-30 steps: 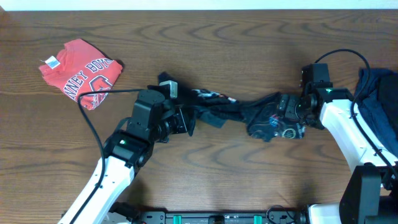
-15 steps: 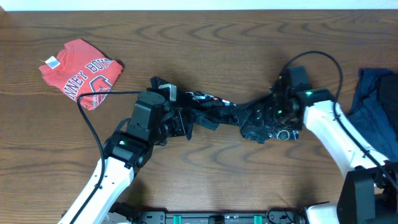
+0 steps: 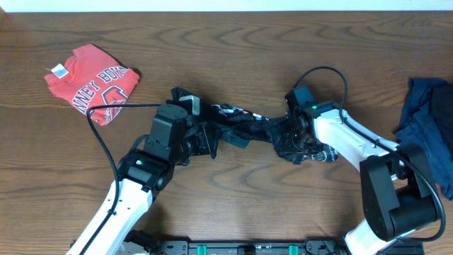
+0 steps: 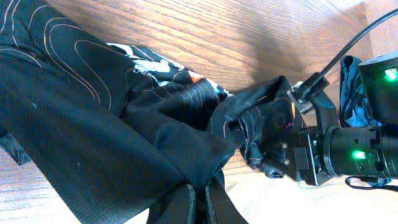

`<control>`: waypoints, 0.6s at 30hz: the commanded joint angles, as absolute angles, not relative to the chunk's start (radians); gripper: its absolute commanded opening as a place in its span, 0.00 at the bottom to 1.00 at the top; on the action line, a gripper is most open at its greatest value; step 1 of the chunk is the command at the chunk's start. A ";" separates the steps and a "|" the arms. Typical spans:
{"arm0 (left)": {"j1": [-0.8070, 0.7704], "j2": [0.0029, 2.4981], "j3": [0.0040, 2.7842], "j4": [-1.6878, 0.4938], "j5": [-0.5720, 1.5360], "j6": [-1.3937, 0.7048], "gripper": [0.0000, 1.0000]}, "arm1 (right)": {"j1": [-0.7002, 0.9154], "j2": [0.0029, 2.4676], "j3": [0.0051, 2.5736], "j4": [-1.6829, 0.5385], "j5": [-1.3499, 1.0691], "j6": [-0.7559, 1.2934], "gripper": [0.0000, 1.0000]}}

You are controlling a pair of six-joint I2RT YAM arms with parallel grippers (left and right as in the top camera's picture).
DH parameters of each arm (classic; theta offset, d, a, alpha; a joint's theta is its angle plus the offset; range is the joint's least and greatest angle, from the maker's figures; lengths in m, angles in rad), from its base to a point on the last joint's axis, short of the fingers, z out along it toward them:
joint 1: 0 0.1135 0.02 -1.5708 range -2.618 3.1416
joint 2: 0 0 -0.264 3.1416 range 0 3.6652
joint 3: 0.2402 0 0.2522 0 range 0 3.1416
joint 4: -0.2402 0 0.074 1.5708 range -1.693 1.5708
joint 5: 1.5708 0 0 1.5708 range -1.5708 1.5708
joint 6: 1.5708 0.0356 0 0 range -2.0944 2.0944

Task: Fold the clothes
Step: 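Pull the grippers apart to stretch the black jersey across the table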

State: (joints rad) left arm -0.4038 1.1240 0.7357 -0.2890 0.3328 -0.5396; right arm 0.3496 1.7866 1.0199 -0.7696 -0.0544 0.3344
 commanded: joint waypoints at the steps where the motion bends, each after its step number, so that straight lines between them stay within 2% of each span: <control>1: -0.399 1.126 0.742 -0.299 0.319 -0.493 0.06 | 0.334 1.772 1.028 -0.762 -0.048 0.389 0.01; 5: -0.399 1.126 0.742 -0.321 0.319 -0.434 0.06 | 0.248 1.669 1.054 -0.765 -0.048 0.389 0.01; 12: -0.371 1.126 0.742 -0.408 0.181 -0.396 0.06 | -0.062 1.530 1.108 -0.809 0.073 0.390 0.02; 14: -0.358 1.126 0.742 -0.427 0.152 -0.396 0.06 | -0.162 1.528 1.108 -0.828 0.064 0.399 0.10; 17: -0.345 1.126 0.742 -0.433 0.144 -0.396 0.06 | -0.265 1.530 1.107 -0.876 -0.013 0.379 0.33; 18: -0.342 1.126 0.742 -0.433 0.144 -0.396 0.06 | -0.287 1.530 1.107 -0.888 -0.022 0.369 0.37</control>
State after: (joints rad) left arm -0.3546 1.1240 0.7353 -0.4282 0.1932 -0.4160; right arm -0.2367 1.5303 1.1110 -0.8677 0.0132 0.3851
